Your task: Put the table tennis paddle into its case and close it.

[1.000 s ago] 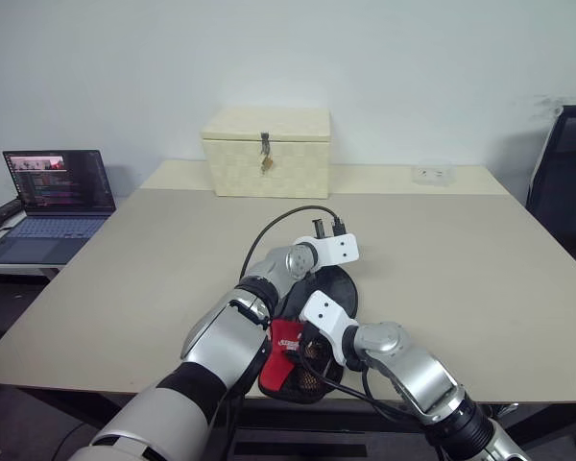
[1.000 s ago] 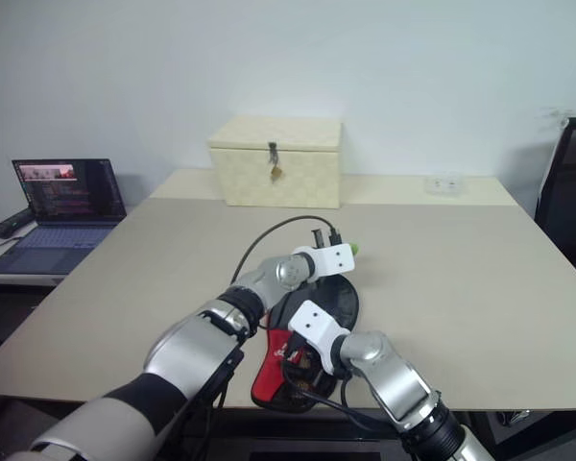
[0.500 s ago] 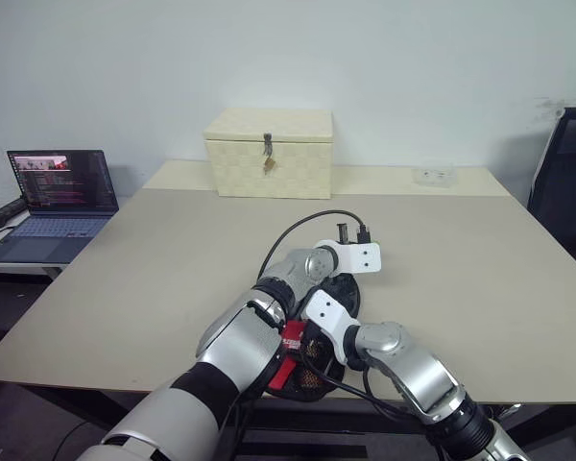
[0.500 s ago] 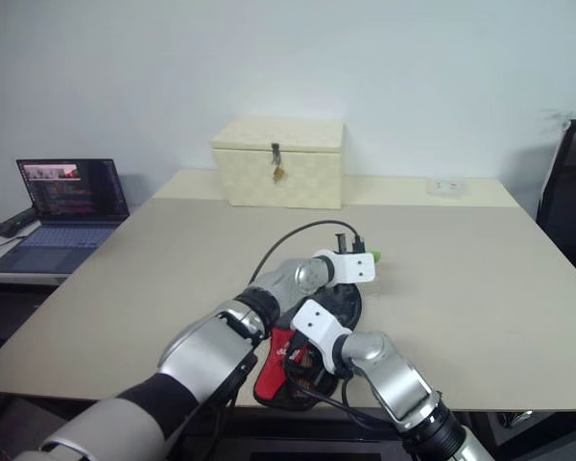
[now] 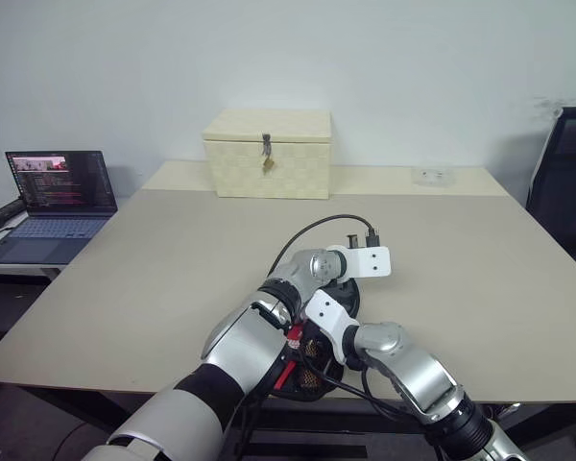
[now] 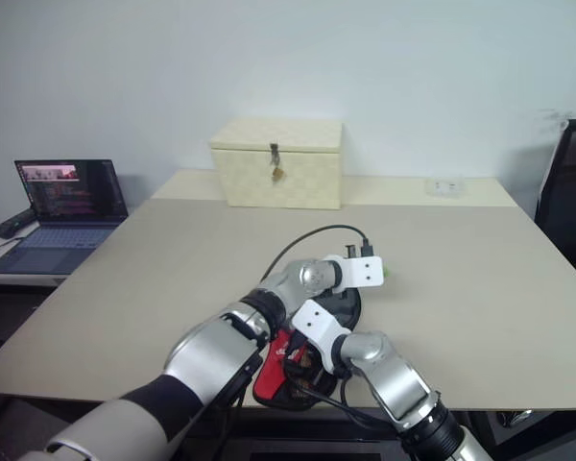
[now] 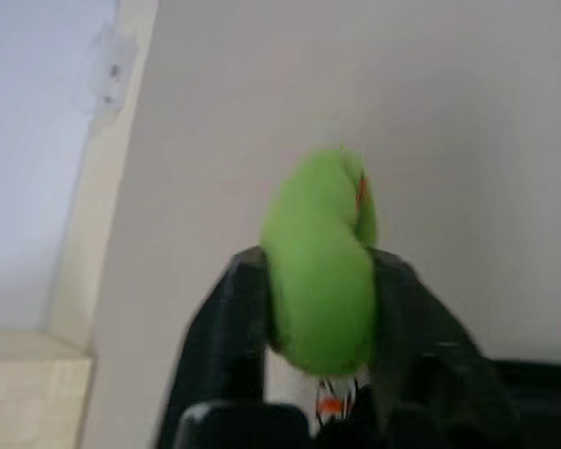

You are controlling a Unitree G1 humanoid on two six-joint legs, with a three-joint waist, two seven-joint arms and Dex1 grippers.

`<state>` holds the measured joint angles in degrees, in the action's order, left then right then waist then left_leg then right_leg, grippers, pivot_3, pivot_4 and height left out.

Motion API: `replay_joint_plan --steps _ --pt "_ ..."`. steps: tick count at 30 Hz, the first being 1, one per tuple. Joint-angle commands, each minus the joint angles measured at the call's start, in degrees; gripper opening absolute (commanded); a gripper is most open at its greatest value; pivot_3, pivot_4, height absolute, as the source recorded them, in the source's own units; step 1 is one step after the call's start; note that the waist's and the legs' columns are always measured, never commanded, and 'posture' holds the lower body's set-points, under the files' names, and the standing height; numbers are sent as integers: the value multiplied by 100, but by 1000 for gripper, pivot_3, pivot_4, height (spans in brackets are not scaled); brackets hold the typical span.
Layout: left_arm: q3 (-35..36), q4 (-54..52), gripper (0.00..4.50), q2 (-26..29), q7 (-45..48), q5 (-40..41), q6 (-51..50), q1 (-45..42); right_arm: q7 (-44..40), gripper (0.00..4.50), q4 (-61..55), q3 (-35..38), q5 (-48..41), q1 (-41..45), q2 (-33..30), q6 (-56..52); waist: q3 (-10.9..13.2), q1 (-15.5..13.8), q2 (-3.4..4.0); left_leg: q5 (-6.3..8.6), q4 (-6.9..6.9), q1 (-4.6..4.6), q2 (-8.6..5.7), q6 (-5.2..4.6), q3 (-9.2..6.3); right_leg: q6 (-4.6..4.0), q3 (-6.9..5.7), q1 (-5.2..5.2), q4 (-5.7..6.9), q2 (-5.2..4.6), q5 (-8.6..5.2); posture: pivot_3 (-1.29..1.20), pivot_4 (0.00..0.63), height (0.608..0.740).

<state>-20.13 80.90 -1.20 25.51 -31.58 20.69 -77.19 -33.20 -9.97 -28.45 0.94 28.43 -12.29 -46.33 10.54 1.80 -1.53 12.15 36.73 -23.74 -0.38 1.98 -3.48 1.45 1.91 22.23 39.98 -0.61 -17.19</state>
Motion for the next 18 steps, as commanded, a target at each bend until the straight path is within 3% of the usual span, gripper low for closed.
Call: replay_joint_plan --steps 1,5,18 --pt "182 -215 3094 57 190 214 60 -95 -26 4500 522 -114 12 -135 -57 -240 0 3 0 0 0 0 0 0 0 0 0 0 1 0 0 0 150 740" --pt "367 -239 4469 234 414 408 67 -102 -94 4500 606 -20 -39 4 -43 -244 0 8 0 0 0 3 0 0 0 1 1 0 2 1 1 0 150 740" --pt "2064 -600 4469 1361 1052 2136 126 -205 -316 4500 -463 960 -881 401 -253 -1089 3 5 0 0 2 -13 5 -1 -27 -7 -6 7 -1 -12 9 0 150 740"
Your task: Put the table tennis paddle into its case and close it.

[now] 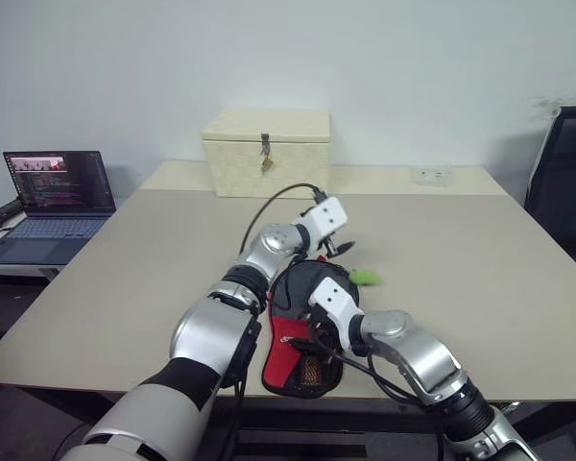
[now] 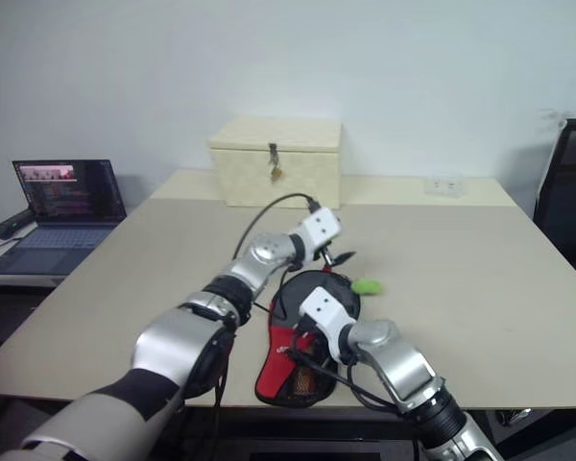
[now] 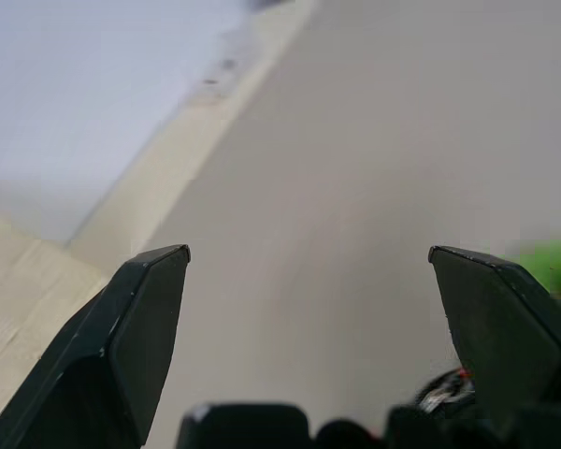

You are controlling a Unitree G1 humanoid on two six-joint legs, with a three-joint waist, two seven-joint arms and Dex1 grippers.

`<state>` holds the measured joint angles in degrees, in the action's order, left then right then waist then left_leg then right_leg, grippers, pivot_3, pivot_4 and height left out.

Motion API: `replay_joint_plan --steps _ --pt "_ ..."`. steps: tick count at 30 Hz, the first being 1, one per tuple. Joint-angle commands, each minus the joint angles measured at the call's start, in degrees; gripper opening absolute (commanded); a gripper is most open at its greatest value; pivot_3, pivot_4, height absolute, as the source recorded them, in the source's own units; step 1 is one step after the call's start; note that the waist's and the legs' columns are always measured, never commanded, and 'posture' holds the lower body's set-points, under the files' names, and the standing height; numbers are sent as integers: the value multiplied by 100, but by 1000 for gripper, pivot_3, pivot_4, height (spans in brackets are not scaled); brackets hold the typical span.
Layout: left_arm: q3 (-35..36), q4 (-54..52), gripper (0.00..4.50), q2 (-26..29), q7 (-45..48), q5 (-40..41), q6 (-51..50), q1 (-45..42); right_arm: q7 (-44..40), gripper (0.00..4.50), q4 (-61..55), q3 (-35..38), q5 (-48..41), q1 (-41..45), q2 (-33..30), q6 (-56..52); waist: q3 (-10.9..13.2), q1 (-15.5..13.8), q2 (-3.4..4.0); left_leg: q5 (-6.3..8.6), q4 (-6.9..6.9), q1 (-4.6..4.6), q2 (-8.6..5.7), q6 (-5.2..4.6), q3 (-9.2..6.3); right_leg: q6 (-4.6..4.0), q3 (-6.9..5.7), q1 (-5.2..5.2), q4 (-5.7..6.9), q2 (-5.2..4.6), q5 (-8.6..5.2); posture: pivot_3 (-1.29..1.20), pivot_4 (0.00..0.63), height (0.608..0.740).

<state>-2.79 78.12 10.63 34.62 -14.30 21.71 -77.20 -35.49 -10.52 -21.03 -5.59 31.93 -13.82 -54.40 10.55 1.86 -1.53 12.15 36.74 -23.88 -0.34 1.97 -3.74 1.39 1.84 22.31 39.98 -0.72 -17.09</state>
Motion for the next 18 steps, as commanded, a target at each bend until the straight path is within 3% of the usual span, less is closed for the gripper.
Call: replay_joint_plan --steps 1,9,18 --pt "463 -359 4469 251 236 560 -15 -192 -106 4500 -509 253 -283 56 -163 -351 2 0 0 0 0 -1 0 0 -2 1 0 0 0 -2 -1 0 150 740" --pt "1215 -895 4469 699 2134 1784 -617 542 -240 4500 -1160 877 -779 251 -736 -709 4 11 2 0 -1 -2 0 -1 -8 2 2 3 -1 -3 -2 0 150 740" --pt "890 -1804 4469 862 3113 1961 -1162 1684 -830 4500 -1115 1322 -988 416 -2277 -234 5 4 3 1 -2 -4 1 -2 -11 2 2 3 -4 -5 -2 0 150 740"
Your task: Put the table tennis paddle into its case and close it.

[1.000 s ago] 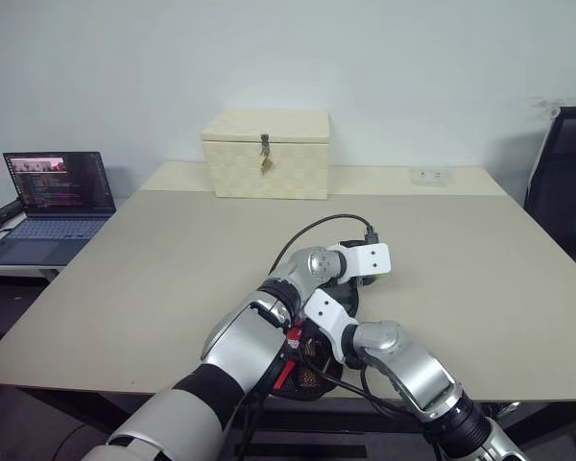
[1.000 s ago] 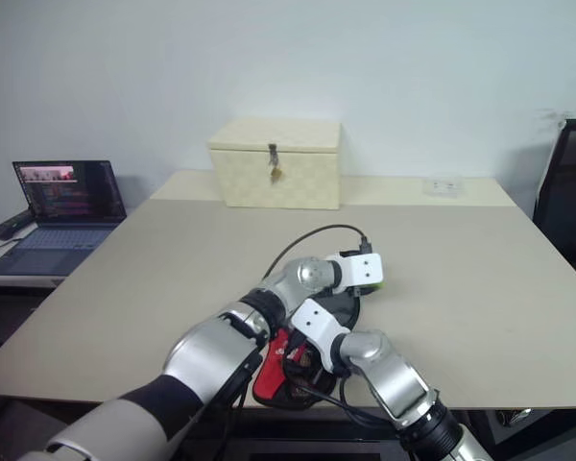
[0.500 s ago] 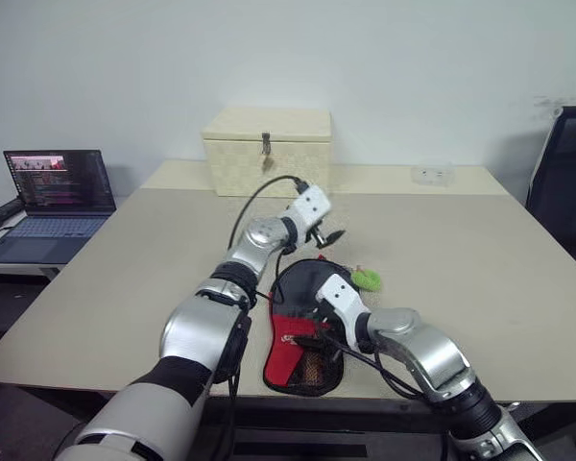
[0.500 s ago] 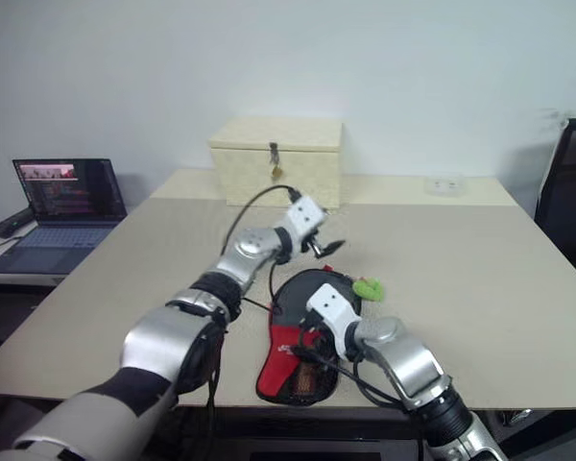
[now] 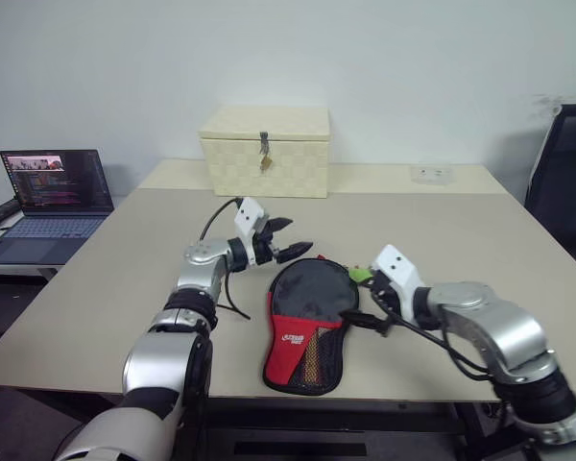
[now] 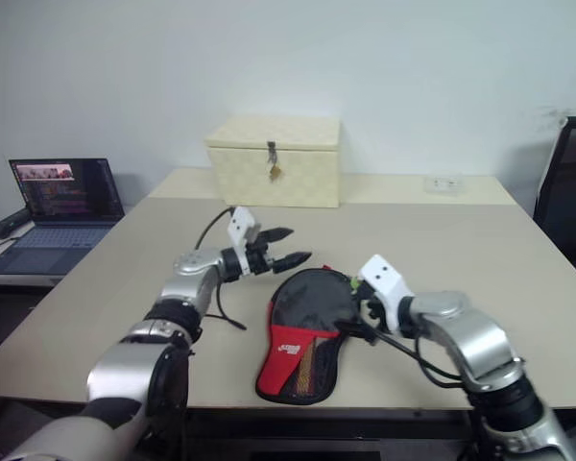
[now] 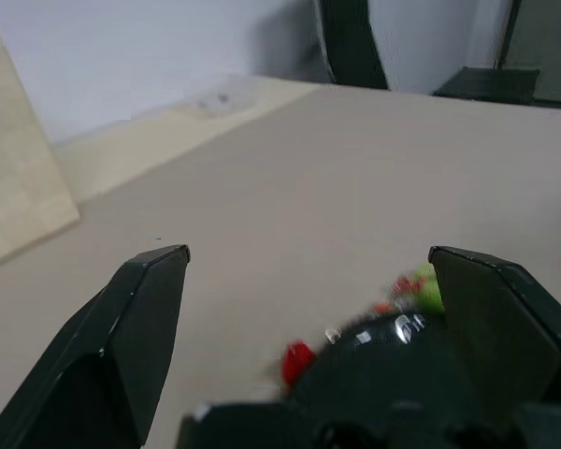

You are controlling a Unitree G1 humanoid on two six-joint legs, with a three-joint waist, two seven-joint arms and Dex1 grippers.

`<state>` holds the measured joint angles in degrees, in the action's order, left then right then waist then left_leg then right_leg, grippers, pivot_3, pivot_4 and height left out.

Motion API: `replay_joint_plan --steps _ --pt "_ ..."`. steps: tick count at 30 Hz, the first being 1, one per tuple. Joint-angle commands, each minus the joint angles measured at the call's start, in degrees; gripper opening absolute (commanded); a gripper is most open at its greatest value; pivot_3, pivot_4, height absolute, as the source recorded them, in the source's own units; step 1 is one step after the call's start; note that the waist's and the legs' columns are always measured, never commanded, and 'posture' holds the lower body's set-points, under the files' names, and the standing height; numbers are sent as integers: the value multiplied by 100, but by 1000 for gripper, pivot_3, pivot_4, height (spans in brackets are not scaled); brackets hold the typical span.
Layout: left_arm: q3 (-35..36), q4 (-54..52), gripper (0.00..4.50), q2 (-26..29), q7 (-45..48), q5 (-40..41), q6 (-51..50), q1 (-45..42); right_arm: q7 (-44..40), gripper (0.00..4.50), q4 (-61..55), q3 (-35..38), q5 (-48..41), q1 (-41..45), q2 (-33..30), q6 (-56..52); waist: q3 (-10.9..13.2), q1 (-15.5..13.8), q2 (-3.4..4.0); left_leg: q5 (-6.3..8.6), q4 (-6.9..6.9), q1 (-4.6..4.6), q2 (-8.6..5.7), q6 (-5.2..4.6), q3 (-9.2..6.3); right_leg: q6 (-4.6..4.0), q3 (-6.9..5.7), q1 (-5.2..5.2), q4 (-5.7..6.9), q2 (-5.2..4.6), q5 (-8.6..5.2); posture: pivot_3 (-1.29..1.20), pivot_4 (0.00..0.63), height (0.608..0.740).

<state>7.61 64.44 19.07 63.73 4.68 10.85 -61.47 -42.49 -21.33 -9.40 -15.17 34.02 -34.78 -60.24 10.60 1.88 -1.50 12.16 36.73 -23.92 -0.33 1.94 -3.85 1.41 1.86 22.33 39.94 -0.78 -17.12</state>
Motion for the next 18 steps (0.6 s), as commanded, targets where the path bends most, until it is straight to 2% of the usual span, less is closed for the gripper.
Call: replay_joint_plan --steps 1,4,7,12,18 --pt "-211 -505 4469 16 256 41 -102 195 -140 4500 58 158 2 233 -259 453 0 3 0 0 0 1 0 0 1 0 1 0 1 0 0 0 150 740" --pt "-481 -600 4469 17 597 -44 -109 461 -73 4500 593 -144 518 323 -546 1177 0 6 0 0 2 3 -1 0 4 0 3 -1 4 2 0 0 150 740" --pt "-765 -579 4469 49 958 -172 12 604 -58 4500 1099 -474 900 448 -562 1790 0 7 0 0 2 3 -2 -1 14 0 4 -1 3 1 0 0 150 740" --pt "-1014 -354 4469 95 1389 -258 -71 597 -17 4500 1992 -837 1365 715 -245 2536 0 19 0 0 2 4 0 -1 28 -1 9 0 4 5 0 0 150 740" --pt "-1178 72 4469 28 1220 -467 45 404 123 4500 3138 -1022 1806 1085 251 3226 0 6 0 0 5 4 0 -1 31 0 8 0 5 4 0 0 150 740"
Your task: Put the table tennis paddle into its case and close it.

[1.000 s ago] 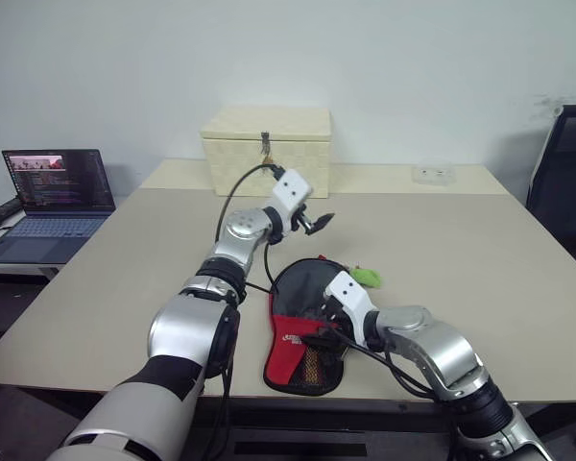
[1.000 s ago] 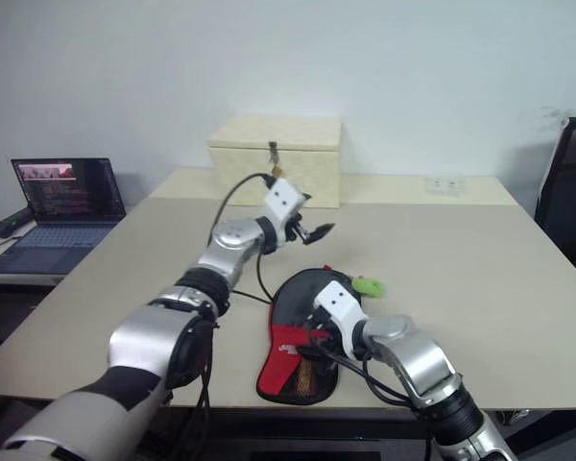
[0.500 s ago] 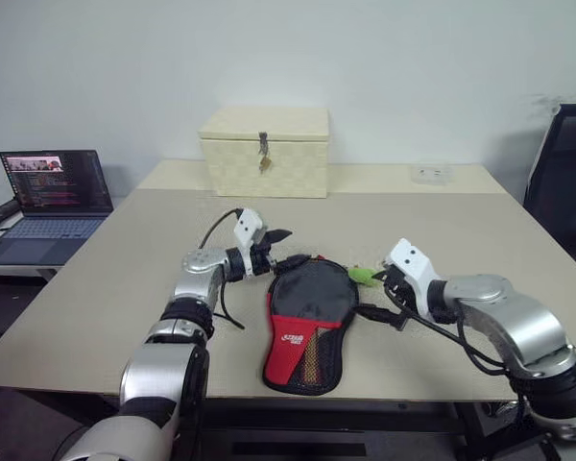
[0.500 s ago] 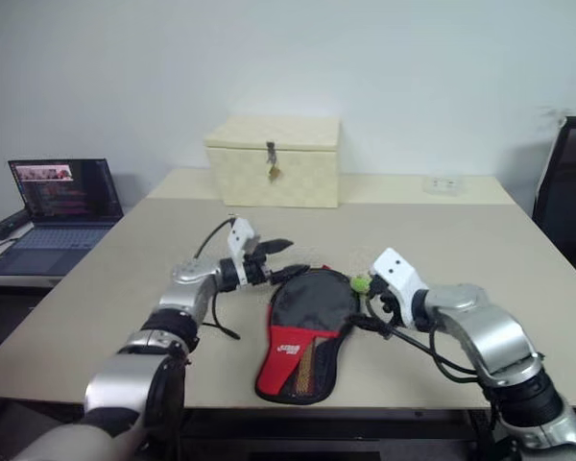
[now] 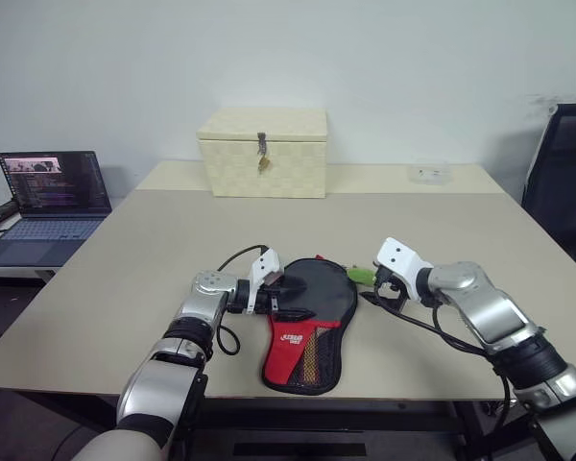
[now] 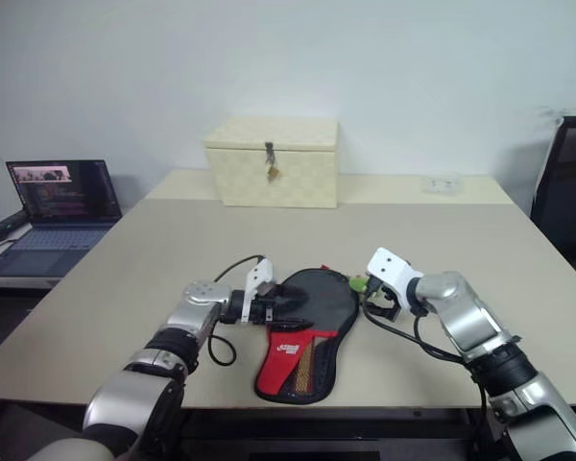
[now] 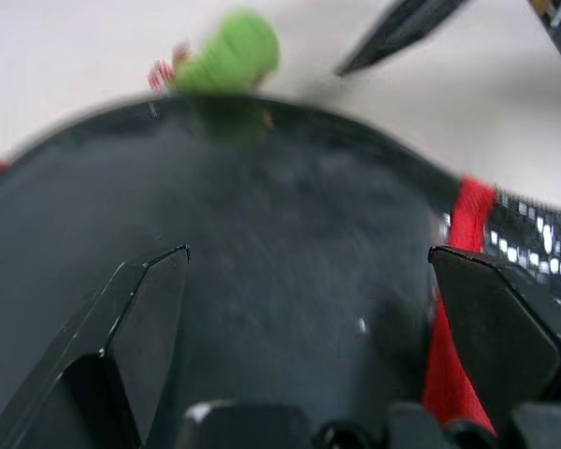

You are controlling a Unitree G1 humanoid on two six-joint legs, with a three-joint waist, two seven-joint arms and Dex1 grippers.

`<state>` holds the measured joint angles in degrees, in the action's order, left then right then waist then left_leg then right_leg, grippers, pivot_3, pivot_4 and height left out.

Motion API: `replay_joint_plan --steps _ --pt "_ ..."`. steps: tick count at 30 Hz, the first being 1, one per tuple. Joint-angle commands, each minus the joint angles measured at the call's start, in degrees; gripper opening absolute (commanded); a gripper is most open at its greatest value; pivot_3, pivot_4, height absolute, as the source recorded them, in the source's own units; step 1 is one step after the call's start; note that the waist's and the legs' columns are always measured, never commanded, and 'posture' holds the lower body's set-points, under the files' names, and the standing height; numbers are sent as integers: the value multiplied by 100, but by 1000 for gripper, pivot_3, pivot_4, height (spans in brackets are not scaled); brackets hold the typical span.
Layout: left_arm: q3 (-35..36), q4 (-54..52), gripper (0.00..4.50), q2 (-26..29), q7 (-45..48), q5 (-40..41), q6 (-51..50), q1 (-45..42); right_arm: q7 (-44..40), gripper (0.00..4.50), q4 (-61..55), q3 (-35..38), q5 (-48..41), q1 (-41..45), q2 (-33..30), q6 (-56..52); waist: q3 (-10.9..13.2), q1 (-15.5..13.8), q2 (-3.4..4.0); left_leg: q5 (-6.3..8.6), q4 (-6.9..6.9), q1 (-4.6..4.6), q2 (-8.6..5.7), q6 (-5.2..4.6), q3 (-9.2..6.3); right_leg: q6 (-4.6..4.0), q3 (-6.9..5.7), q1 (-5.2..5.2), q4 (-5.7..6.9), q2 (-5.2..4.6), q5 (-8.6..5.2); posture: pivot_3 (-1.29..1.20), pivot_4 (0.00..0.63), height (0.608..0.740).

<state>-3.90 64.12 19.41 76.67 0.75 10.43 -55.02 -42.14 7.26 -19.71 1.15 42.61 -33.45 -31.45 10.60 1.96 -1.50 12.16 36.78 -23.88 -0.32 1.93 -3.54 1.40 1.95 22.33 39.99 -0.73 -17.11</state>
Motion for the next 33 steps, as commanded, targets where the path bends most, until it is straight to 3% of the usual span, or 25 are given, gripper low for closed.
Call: replay_joint_plan --steps 1,6,10,19,26,33 --pt "-42 146 4469 -16 -84 -90 96 -260 107 4500 393 13 225 260 174 418 0 -5 0 0 0 -1 1 0 -1 0 0 0 0 0 0 0 150 740" --pt "-121 297 4469 -158 -111 -194 151 -291 393 4500 1219 -17 597 503 479 912 0 -5 0 0 0 0 1 0 1 0 0 0 1 -3 0 0 150 740" --pt "-142 309 4500 -226 -31 -221 148 -274 378 3260 1418 58 704 543 469 1081 0 -4 0 0 0 1 1 0 1 0 0 -1 0 -3 0 0 150 740" --pt "-210 334 4500 -289 32 -289 137 -212 244 21 1305 218 736 420 289 1087 0 -5 0 0 0 2 1 0 1 0 1 -1 2 -3 0 0 150 740" --pt "-307 358 4500 -433 32 -324 183 -176 49 21 765 450 671 44 -150 901 -1 -26 2 0 1 1 1 0 -1 1 -3 -5 0 -8 0 0 150 740" --pt "-306 429 4500 -563 -66 -329 125 -214 -540 21 -776 806 276 -835 -682 221 -1 -61 2 0 4 0 -2 0 -3 7 -7 -11 -1 -15 -4 0 150 740"
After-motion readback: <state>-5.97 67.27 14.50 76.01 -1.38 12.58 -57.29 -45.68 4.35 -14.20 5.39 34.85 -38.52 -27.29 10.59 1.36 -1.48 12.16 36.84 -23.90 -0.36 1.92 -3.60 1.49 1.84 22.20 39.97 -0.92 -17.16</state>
